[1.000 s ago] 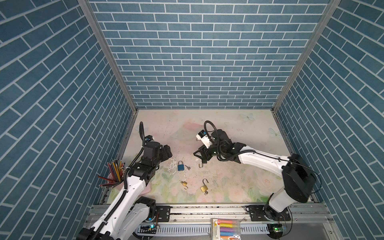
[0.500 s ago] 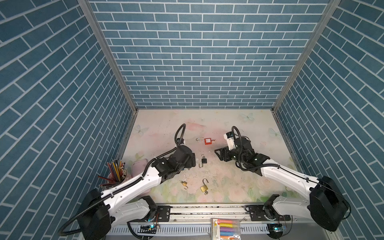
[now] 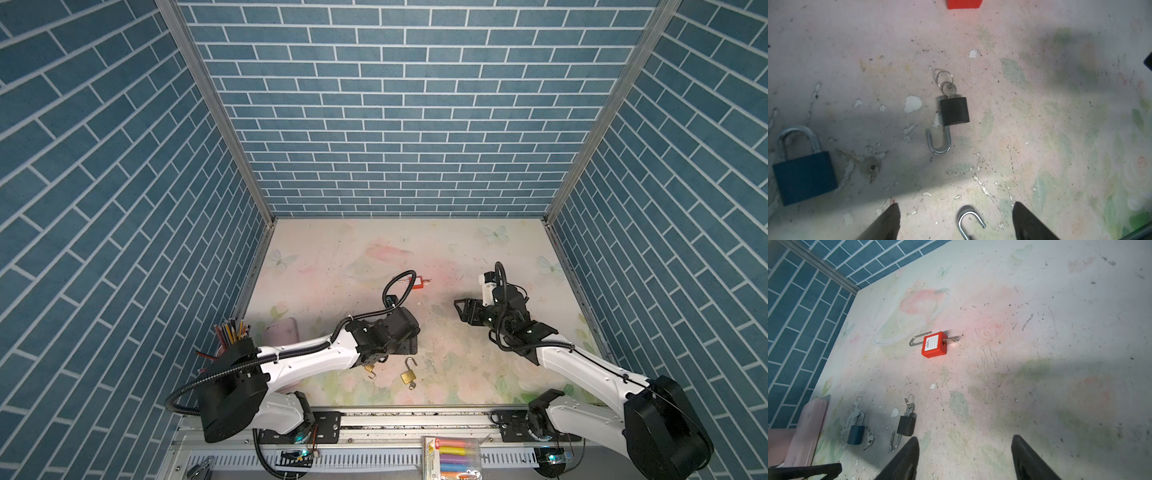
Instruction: Lock with the key
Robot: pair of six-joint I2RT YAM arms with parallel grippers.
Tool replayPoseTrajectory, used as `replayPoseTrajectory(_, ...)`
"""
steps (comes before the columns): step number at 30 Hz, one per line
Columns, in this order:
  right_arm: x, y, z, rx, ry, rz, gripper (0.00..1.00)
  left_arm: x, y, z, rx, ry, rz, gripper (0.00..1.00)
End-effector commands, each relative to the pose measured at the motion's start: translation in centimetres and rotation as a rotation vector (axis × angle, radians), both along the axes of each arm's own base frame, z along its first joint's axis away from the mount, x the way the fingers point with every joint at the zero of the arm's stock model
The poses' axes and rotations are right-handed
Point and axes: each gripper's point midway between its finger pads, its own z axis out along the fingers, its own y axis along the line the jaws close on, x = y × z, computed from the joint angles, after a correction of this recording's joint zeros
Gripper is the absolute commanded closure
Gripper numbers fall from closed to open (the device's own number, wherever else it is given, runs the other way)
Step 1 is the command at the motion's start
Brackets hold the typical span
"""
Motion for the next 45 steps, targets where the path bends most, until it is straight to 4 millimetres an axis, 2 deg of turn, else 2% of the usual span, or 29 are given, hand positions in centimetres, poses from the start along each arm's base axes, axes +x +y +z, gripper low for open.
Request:
replayPoseTrajectory(1,0.8,0.8,1.9,0.029,-0.068,0.028,0.29,-2.1,4.0,-0.8,0.041,0.054,0.141,0.14)
replayPoseTrajectory(5,0.6,1.8,1.1,0.063,-0.042,0.071,0.30,-4.2,6.0,-1.3,0.008,0.104,0.220,0.14)
replayPoseTrajectory(10,0.7,2.8,-0.3,0.061,-0.015,0.123,0.32,-6.8,7.1,-3.4,-0.031,0.225,0.274,0.15)
replayPoseTrajectory(16,0.9,4.9,-0.9,0.102,0.042,0.205,0.36,-7.9,8.0,-5.1,-0.014,0.320,0.341,0.15)
replayPoseTrajectory(23,0.9,5.4,-1.5,0.104,0.071,0.225,0.38,-7.0,9.0,-6.4,0.027,0.370,0.417,0.22)
replayPoseTrajectory(28,1.3,6.0,-1.3,0.107,0.059,0.252,0.38,-5.4,9.2,-7.0,0.034,0.364,0.442,0.34)
replayPoseTrajectory(37,2.3,7.8,-1.9,0.140,0.086,0.302,0.41,-4.9,7.6,-7.0,0.076,0.391,0.345,0.50)
replayPoseTrajectory(40,2.2,7.9,-2.3,0.142,0.101,0.308,0.42,-5.0,7.3,-7.4,0.064,0.394,0.334,0.55)
replayPoseTrajectory(45,1.9,7.7,-2.4,0.143,0.105,0.307,0.42,-3.9,6.7,-7.3,0.097,0.342,0.286,0.61)
